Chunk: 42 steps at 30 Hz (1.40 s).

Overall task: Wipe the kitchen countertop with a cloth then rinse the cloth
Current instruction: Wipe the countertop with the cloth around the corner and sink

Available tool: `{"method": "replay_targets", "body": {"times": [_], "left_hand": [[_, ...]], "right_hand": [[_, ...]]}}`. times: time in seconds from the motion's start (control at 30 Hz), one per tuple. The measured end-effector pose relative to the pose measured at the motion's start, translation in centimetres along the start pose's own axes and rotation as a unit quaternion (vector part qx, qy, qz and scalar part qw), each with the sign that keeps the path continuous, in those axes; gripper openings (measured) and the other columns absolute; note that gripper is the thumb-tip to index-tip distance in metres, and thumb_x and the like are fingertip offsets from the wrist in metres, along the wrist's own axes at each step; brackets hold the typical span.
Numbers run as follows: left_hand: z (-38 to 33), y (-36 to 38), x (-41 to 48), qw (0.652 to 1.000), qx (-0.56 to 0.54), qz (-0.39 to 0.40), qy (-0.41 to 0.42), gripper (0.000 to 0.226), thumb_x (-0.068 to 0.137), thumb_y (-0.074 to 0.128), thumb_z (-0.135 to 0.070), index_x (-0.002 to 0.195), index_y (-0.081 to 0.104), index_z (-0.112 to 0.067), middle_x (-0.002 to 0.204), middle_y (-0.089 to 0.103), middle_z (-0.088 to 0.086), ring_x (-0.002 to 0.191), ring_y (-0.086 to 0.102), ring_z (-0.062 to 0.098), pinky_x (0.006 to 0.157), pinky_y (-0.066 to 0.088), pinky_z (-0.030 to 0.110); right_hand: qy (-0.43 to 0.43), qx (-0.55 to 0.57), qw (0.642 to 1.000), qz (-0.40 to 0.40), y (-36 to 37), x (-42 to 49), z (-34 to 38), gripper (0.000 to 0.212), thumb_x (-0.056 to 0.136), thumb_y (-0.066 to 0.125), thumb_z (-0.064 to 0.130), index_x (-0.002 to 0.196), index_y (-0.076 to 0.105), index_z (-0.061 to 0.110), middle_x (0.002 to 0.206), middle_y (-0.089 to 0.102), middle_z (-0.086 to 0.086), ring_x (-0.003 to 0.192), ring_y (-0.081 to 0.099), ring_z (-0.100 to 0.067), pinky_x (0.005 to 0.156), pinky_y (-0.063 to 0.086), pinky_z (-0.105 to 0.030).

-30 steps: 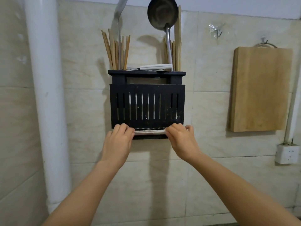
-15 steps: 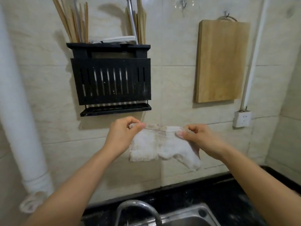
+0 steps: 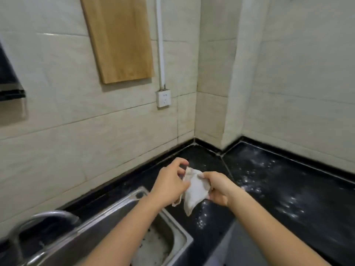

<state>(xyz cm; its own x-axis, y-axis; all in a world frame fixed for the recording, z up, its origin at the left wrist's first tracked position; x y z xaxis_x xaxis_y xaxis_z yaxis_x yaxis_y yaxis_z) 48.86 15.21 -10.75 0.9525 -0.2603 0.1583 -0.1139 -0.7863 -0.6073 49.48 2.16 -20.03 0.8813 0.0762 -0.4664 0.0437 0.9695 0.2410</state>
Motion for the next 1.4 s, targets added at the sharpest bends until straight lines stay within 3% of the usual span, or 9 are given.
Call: {"method": "replay_targets", "body": {"times": [0.17,0.27,0.43,0.53,0.63,0.7,0.9,1.17,1.4], "left_hand": [[-6.6,16.1,-4.1,0.976,-0.153,0.155,0.007,0.036,0.077,0.070,-0.015,0.108,0.058,-0.028,0.095,0.073,-0.008,0.084,0.068,0.005,0.076,0.055,0.023],[-9.5,22.0,-4.7,0.954,-0.275,0.118,-0.029,0.017,0.082,0.067,-0.001,0.097,0.065,-0.009,0.084,0.074,0.009,0.077,0.068,0.013,0.069,0.054,0.023],[-11.3,35.0,-5.7,0.948,-0.246,0.142,-0.144,0.015,0.093,0.055,-0.015,0.103,0.066,-0.019,0.106,0.067,0.001,0.090,0.059,0.008,0.066,0.046,0.021],[-15.4,45.6,-8.7,0.896,-0.273,0.292,-0.195,0.025,0.095,0.050,-0.035,0.102,0.068,-0.019,0.107,0.070,0.003,0.098,0.062,0.013,0.082,0.050,0.031],[-21.0,54.0,-11.9,0.814,-0.344,0.410,-0.227,0.032,0.097,0.047,-0.034,0.107,0.068,-0.012,0.102,0.073,0.007,0.096,0.067,0.019,0.073,0.055,0.032],[-24.2,58.5,-13.1,0.795,-0.337,0.459,-0.210,0.030,0.095,0.052,-0.029,0.111,0.068,-0.009,0.108,0.071,0.010,0.101,0.067,0.023,0.077,0.057,0.034],[-31.7,69.7,-14.1,0.824,-0.249,0.499,-0.100,0.017,0.092,0.060,-0.022,0.092,0.071,-0.009,0.091,0.072,0.004,0.081,0.067,0.009,0.068,0.055,0.023],[-38.6,85.1,-12.5,0.829,-0.232,0.504,-0.066,0.013,0.090,0.062,-0.017,0.085,0.063,-0.004,0.059,0.058,0.003,0.051,0.050,0.013,0.061,0.054,0.032],[-42.9,97.2,-12.3,0.804,-0.193,0.552,-0.111,0.010,0.087,0.068,-0.016,0.089,0.065,-0.006,0.072,0.063,0.009,0.052,0.055,0.011,0.058,0.054,0.027]], "right_hand": [[0.008,0.148,0.989,-0.022,-14.0,-6.6,-2.8,0.039,0.098,0.041,0.032,0.109,0.062,0.000,0.086,0.070,-0.020,0.060,0.069,-0.029,0.042,0.053,-0.029],[-0.029,0.145,0.987,-0.062,-23.4,-11.2,-4.3,0.020,0.092,0.049,0.017,0.096,0.063,0.002,0.075,0.068,-0.014,0.059,0.067,-0.022,0.048,0.053,-0.026],[-0.066,0.125,0.982,-0.124,-36.8,-19.5,-6.9,0.018,0.080,0.057,-0.006,0.096,0.059,0.002,0.081,0.068,-0.015,0.071,0.068,-0.024,0.060,0.055,-0.028],[-0.084,0.133,0.979,-0.126,-42.8,-24.4,-7.5,0.038,0.074,0.064,-0.006,0.111,0.061,-0.003,0.097,0.068,-0.019,0.085,0.069,-0.028,0.066,0.055,-0.032],[-0.105,0.141,0.962,-0.208,-50.7,-29.1,-8.7,0.036,0.079,0.062,-0.007,0.114,0.062,0.000,0.104,0.069,-0.019,0.094,0.067,-0.030,0.076,0.053,-0.036],[-0.110,0.152,0.943,-0.275,-56.1,-32.3,-10.3,0.032,0.079,0.062,-0.006,0.111,0.063,0.000,0.102,0.070,-0.019,0.094,0.067,-0.030,0.081,0.051,-0.037],[-0.082,0.166,0.910,-0.371,-67.0,-39.1,-15.6,0.030,0.074,0.072,0.000,0.103,0.066,-0.005,0.099,0.070,-0.023,0.088,0.068,-0.033,0.072,0.055,-0.036],[-0.043,0.108,0.847,-0.518,-82.5,-43.9,-16.7,0.008,0.080,0.067,-0.002,0.079,0.065,0.005,0.073,0.065,-0.008,0.067,0.062,-0.018,0.061,0.048,-0.028],[0.005,0.109,0.819,-0.564,-94.0,-46.9,-17.2,0.011,0.084,0.060,-0.002,0.083,0.067,0.007,0.076,0.064,-0.009,0.070,0.060,-0.020,0.062,0.045,-0.030]]}}
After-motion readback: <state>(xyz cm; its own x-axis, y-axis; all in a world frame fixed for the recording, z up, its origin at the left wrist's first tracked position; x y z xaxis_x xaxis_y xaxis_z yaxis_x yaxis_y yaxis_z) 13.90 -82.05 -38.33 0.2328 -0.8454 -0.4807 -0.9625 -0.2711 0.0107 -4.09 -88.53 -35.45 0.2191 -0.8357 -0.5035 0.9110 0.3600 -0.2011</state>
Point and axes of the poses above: each hand's wrist, its own x-axis towards the middle knuckle, its own y-axis out of the palm, z = x × y, the point moved 10 cm from there along x, towards the middle knuckle
